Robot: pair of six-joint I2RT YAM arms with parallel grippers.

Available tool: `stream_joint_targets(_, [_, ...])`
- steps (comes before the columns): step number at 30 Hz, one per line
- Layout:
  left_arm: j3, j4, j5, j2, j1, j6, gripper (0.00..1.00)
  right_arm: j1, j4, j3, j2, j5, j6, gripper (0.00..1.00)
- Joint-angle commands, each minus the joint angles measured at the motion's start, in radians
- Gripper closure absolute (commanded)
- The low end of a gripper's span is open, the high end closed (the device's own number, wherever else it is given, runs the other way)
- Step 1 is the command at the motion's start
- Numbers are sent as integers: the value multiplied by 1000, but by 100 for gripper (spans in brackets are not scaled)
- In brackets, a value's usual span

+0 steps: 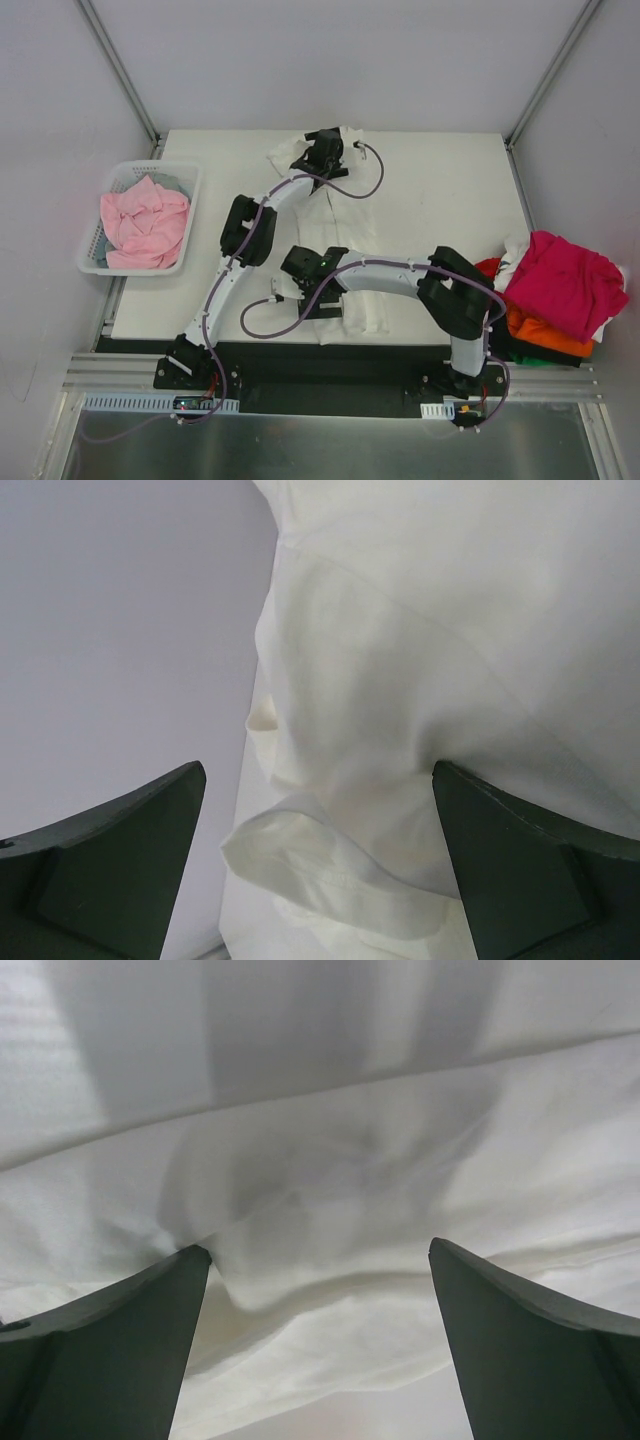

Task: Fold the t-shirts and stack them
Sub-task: Fold the tshirt

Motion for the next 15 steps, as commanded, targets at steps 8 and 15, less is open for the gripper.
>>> stream_joint_targets(8, [10,114,119,62,-26,47,1,26,40,185,146,-29,-2,4])
stream_joint_targets(15, [12,217,116,41,-30,17,1,44,17,283,197,10,-7,4])
